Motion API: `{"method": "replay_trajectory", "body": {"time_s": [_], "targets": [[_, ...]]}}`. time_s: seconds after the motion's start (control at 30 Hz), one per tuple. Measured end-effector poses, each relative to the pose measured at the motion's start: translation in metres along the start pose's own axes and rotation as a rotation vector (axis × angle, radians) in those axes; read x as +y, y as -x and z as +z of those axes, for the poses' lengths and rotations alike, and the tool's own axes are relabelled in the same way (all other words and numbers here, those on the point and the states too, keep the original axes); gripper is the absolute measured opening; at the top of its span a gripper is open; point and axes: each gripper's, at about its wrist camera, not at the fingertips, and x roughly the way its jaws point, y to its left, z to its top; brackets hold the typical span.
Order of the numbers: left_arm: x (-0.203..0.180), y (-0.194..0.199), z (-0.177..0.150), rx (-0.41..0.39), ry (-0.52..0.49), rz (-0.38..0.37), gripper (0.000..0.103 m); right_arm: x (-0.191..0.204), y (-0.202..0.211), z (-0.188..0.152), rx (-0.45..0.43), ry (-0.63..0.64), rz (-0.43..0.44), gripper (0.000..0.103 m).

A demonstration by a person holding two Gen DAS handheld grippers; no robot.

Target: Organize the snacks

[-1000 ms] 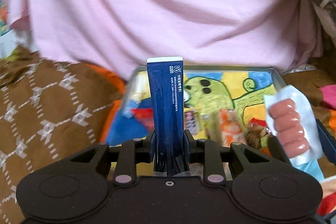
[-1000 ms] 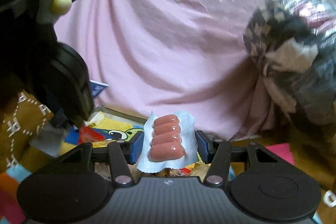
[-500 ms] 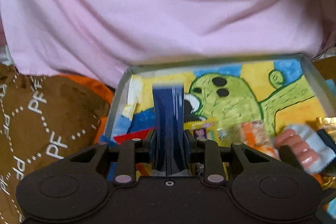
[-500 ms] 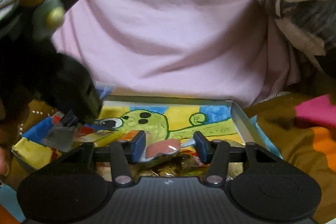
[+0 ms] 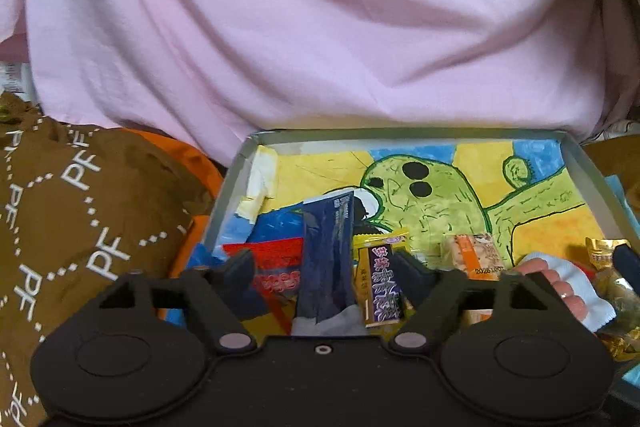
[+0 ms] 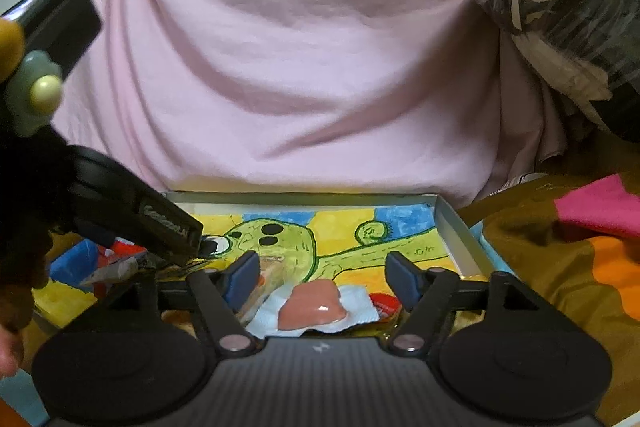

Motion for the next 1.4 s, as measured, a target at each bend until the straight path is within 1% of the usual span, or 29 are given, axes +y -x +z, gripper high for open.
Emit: {"method": "replay_trajectory", "body": {"time_s": [0.07,0.23,0.4,0.5,0.67,0.77,0.83,0.93,1.17,1.4], "targets": [[0.002,0.006,-0.002,-0.006,-0.006,0.002,0.084,-0.002,0.004,0.003,-0.007,0.0,-0.007,0.085],[0.01,0.024,-0.003,-0.035,0.015,0.031,0.097,-0.011,0.015,0.012,-0.004,-0.005,-0.027,0.093],[0.017,0.053,-0.009,-0.073,0.052,0.006,0.102,-0.02,0.031,0.023,0.014,-0.025,-0.04,0.099],[0.021,0.073,-0.015,-0.091,0.074,-0.014,0.102,-0.02,0.043,0.033,0.022,-0.031,-0.045,0.102],[0.028,0.104,-0.02,-0.115,0.094,-0.034,0.102,-0.016,0.067,0.049,0.014,-0.009,-0.04,0.103],[0.037,0.12,-0.025,-0.124,0.134,-0.043,0.102,-0.014,0.083,0.056,0.016,-0.017,-0.029,0.103],[0.044,0.13,-0.029,-0.128,0.163,-0.041,0.102,-0.014,0.094,0.059,0.013,-0.037,-0.018,0.103],[0.052,0.144,-0.037,-0.138,0.179,-0.025,0.102,-0.013,0.111,0.063,0.008,-0.053,-0.008,0.103],[0.068,0.172,-0.062,-0.146,0.205,-0.001,0.102,-0.012,0.145,0.061,0.012,-0.06,-0.019,0.103],[0.081,0.196,-0.083,-0.143,0.227,0.025,0.102,-0.01,0.172,0.053,0.047,-0.073,-0.008,0.103]]}}
